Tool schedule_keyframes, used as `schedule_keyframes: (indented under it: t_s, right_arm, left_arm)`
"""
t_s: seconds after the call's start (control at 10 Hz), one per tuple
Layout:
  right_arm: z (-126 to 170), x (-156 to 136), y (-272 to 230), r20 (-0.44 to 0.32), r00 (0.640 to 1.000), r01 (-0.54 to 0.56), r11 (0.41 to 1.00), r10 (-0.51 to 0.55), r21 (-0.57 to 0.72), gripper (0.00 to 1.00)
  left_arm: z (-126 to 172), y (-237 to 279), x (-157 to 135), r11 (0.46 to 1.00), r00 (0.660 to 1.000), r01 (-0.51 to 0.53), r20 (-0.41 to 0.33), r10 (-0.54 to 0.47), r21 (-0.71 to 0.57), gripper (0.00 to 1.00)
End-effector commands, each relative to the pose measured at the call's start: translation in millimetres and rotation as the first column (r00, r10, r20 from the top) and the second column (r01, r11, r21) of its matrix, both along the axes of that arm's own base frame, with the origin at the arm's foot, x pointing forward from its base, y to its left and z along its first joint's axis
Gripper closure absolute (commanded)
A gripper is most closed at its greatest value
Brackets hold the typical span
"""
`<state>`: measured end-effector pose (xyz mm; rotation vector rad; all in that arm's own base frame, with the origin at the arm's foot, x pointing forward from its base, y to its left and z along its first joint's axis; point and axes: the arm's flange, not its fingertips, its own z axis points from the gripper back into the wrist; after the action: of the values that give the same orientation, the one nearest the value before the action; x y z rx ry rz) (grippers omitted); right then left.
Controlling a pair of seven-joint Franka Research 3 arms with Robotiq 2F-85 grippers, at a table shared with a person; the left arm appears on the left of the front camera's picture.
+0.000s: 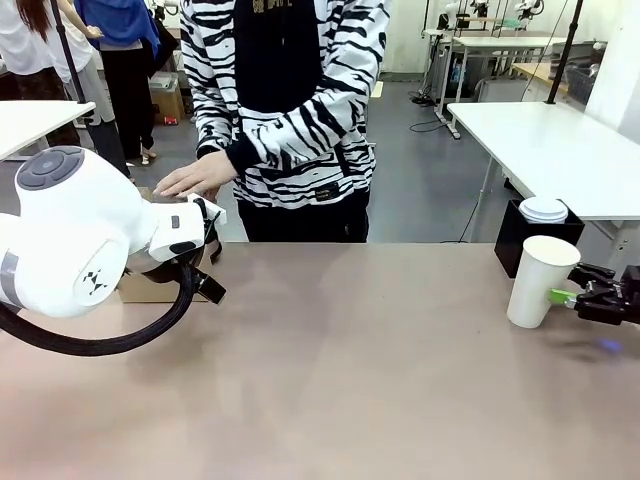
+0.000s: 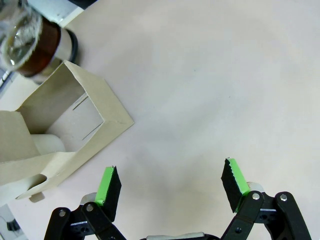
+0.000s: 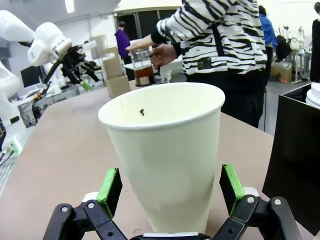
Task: Pour a drink into a cup and package it in a carrier.
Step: Pick up the 600 ml Paper Cup and place it in the middle top area of the table.
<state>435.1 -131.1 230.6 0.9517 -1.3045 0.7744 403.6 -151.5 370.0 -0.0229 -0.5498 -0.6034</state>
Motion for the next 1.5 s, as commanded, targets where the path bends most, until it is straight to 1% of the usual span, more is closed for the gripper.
schedule_keyframes:
  t_s: [0.0, 0.4, 0.5, 0.6, 0.7, 0.8, 1.0, 1.1, 1.2, 1.3, 1.4]
  right_arm:
    - [-6, 16, 11, 0.012, 1.0, 0.007, 1.0, -0.006, -0.017, 0.0]
    - [-11, 35, 34, -0.004, 0.999, -0.036, 0.999, 0.036, 0.001, 0.0]
    - [-14, 39, 34, 0.0, 0.997, -0.082, 0.997, 0.082, 0.014, 0.11]
    - [-16, 36, 31, -0.015, 0.997, -0.081, 0.997, 0.081, 0.018, 0.2]
    - [-12, 31, 22, -0.039, 0.996, -0.074, 0.996, 0.076, 0.049, 0.2]
    - [-15, 32, 36, -0.003, 0.997, -0.072, 0.997, 0.072, 0.004, 0.2]
    - [-15, 32, 36, -0.003, 0.997, -0.072, 0.997, 0.072, 0.004, 0.2]
    - [-16, 31, 32, -0.009, 0.997, -0.07, 0.997, 0.071, 0.016, 0.16]
    - [7, 23, 51, -0.002, 1.0, -0.027, 1.0, 0.027, 0.001, 0.2]
    - [29, 27, 77, 0.02, 1.0, -0.024, 0.999, 0.023, 0.025, 0.2]
    - [47, 41, 108, 0.024, 0.999, -0.023, 1.0, 0.023, 0.015, 0.2]
  left_arm:
    - [0, 0, 0, 1.0, 1.0, 0.001, 0.0, -0.001, -0.002, 0.0]
    - [0, 0, 0, 1.0, 1.0, 0.001, 0.0, -0.001, -0.002, 0.0]
    - [0, 0, 0, 1.0, 1.0, 0.001, 0.0, -0.001, -0.002, 0.0]
    - [0, 0, 0, 1.0, 1.0, 0.001, 0.0, -0.001, -0.002, 0.0]
    - [0, 0, 0, 1.0, 1.0, 0.001, 0.0, -0.001, -0.002, 0.0]
    - [0, 0, 0, 1.0, 1.0, 0.001, 0.0, -0.001, -0.002, 0.0]
    - [0, 0, 0, 1.0, 1.0, 0.001, 0.0, -0.001, -0.002, 0.0]
    - [0, 0, 0, 1.0, 1.0, 0.001, 0.0, -0.001, -0.002, 0.0]
    - [0, 0, 0, 1.0, 1.0, 0.001, 0.0, -0.001, -0.002, 0.0]
    - [0, 0, 0, 1.0, 1.0, 0.001, 0.0, -0.001, -0.002, 0.0]
    - [0, 0, 0, 1.0, 1.0, 0.001, 0.0, -0.001, -0.002, 0.0]
